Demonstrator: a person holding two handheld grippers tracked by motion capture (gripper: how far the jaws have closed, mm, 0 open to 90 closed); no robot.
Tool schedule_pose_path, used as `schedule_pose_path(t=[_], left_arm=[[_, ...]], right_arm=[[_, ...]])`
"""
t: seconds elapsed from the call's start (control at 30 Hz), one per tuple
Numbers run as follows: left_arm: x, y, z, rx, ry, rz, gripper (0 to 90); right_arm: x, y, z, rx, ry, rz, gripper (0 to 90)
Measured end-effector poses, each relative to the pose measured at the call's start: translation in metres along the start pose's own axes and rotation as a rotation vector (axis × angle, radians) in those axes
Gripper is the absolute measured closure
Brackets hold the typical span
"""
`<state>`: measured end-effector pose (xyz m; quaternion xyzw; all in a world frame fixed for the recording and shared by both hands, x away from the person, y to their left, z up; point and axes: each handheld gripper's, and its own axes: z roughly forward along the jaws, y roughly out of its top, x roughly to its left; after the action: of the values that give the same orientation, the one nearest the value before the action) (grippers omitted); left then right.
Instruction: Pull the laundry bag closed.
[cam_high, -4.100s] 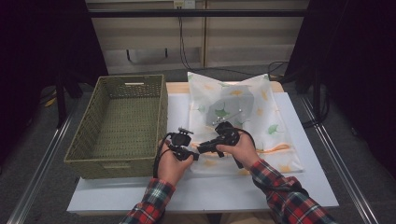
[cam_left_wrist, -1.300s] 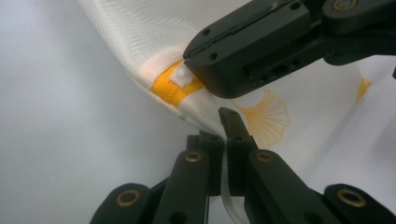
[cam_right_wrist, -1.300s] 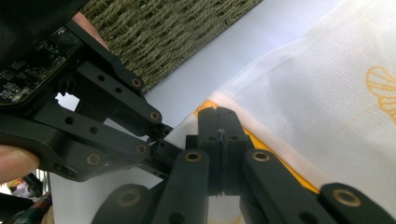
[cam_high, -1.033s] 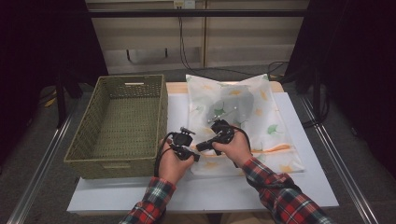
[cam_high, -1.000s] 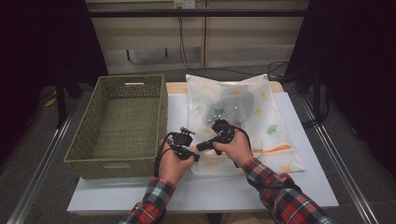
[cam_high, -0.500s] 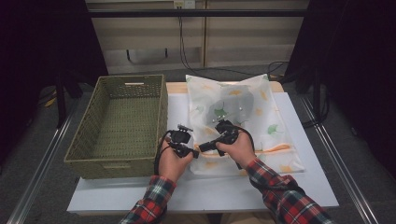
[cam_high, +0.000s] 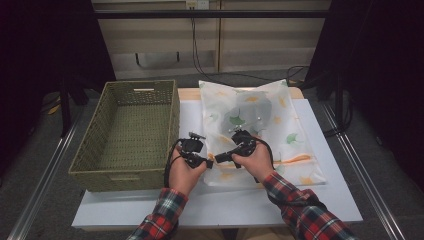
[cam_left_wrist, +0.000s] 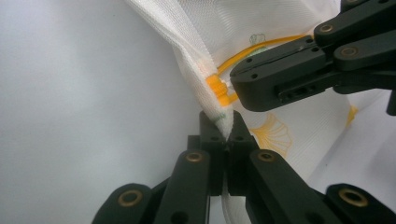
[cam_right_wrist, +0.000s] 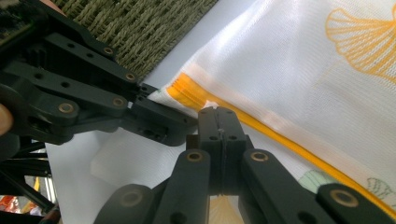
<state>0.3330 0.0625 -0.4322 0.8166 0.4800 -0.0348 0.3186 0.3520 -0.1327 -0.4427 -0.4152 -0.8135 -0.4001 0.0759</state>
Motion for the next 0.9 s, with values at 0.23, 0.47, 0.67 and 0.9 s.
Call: schedule_pose_path(t=[0.23, 0.47, 0.67, 0.9], left_arm=[[0.000, -0.001, -0.001, 0.005, -0.008, -0.012, 89.0], [-0.001, 0.000, -0.002, 0.004, -0.003, -0.028, 89.1], [-0.002, 0.001, -0.002, 0.012, -0.009, -0.031, 89.1], [-0.002, 0.002, -0.003, 0.013, -0.005, -0.028, 89.1]], right_arm=[[0.001, -0.002, 0.001, 0.000, -0.027, -0.021, 90.0], [-0.001, -0.006, 0.000, 0.005, -0.051, -0.011, 90.0], [-0.003, -0.008, -0.003, -0.001, -0.066, -0.021, 90.0], [-0.005, -0.011, -0.007, 0.006, -0.073, -0.013, 90.0]])
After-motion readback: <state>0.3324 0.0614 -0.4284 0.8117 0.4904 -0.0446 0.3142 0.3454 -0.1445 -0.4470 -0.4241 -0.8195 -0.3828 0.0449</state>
